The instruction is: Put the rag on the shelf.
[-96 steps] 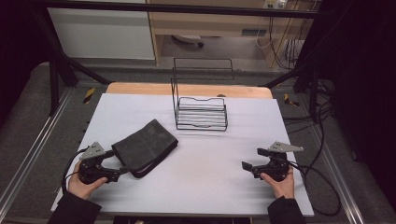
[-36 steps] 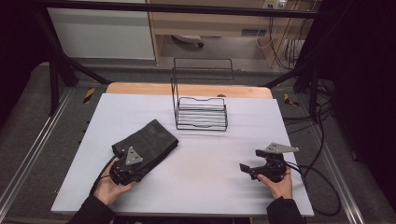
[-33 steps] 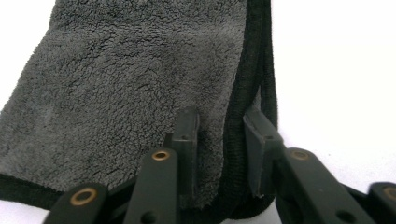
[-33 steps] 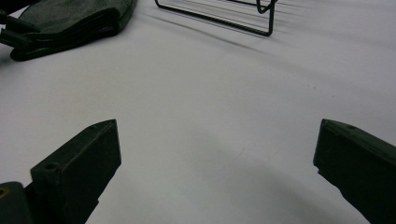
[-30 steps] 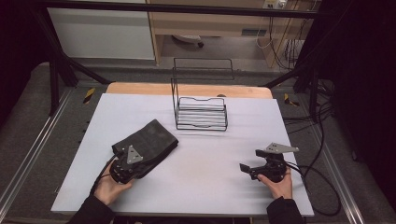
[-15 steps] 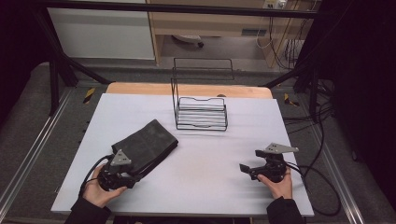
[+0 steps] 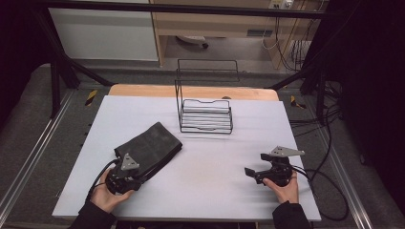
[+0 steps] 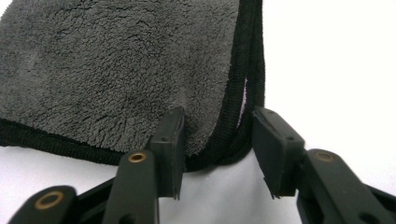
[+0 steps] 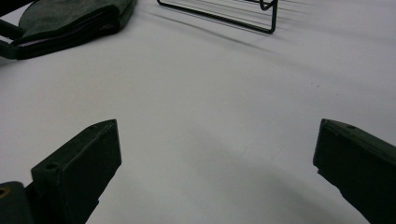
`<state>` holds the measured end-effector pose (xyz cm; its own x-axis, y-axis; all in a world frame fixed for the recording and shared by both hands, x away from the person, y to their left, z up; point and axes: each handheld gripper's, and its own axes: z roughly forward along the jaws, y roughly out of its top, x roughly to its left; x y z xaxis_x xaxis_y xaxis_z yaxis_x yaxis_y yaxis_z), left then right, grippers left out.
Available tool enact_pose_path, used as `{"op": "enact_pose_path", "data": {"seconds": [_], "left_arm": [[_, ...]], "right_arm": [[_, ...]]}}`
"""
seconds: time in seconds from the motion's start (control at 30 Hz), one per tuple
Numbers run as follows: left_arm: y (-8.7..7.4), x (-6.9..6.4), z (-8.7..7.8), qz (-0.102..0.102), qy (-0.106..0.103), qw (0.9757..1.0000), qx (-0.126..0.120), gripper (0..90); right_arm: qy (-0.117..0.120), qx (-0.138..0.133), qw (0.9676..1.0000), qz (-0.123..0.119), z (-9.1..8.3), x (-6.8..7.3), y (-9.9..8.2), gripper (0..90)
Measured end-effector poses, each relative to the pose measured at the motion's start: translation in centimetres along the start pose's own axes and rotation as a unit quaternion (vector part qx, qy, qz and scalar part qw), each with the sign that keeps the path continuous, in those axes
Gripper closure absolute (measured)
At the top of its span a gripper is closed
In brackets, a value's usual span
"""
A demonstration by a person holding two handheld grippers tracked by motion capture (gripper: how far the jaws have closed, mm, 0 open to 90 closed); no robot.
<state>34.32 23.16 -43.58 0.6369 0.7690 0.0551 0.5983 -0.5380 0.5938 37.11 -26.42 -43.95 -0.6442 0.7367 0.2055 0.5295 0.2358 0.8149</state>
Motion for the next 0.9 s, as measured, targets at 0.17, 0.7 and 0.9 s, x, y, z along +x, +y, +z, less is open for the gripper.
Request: {"op": "enact_pose_path", "data": {"seconds": [0.17, 0.7, 0.9], "left_arm": [[0.2, 0.3, 0.0, -0.007, 0.008, 0.9999, 0.002, 70.7], [0.7, 1.3, -1.3, -0.010, -0.036, 0.9987, -0.036, 83.1], [1.1, 0.2, -1.3, 0.005, -0.053, 0.9981, -0.032, 83.3]], "right_arm": [[0.001, -0.001, 1.0000, 0.001, 0.0, 0.0, 0.0, 1.8], [0.008, 0.002, 1.0000, 0.002, 0.1, 0.1, 0.0, 2.4], [0.009, 0.003, 1.0000, 0.001, 0.2, 0.1, 0.0, 2.4]]}}
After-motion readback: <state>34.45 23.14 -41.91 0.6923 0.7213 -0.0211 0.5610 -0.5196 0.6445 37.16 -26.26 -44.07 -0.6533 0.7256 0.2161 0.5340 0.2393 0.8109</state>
